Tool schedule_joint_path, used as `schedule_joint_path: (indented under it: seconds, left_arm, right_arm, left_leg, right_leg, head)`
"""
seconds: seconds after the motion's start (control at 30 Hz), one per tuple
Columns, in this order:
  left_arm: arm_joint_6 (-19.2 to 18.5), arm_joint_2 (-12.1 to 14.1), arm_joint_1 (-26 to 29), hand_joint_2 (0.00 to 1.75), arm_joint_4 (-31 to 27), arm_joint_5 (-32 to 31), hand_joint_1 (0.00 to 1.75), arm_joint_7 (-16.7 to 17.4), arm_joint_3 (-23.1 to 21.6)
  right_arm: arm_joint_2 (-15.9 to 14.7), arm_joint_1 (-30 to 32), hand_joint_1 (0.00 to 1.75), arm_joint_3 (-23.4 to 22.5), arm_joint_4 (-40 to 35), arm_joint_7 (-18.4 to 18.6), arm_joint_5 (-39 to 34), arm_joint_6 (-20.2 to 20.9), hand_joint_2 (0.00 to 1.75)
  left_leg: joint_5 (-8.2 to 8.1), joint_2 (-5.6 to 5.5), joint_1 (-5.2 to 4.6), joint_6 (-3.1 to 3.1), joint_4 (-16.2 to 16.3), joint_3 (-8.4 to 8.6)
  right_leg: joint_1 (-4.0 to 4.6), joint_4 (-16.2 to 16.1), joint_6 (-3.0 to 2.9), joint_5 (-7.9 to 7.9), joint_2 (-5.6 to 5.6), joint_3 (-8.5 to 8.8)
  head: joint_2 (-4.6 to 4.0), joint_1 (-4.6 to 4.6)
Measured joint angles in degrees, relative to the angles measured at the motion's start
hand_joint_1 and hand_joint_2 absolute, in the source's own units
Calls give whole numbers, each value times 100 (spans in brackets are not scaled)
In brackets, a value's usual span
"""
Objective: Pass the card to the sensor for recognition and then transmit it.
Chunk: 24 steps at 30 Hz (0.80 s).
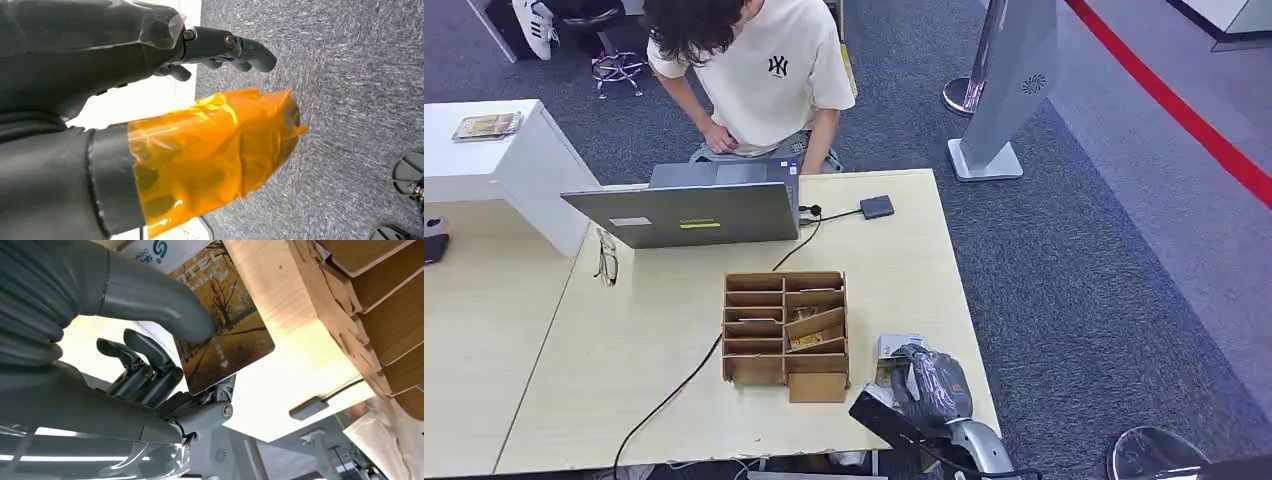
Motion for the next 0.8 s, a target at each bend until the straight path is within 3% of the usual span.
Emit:
schedule_joint_path:
  seconds: [0.8]
  left_arm:
    - [-46,22,-3,0,0,-54,0,0,22]
  right_arm:
    - [7,-200,175,7,220,122,157,195,175]
  left_leg:
    - [0,0,0,0,0,3]
  right_leg:
    - [0,0,0,0,0,3]
  head:
    - [0,0]
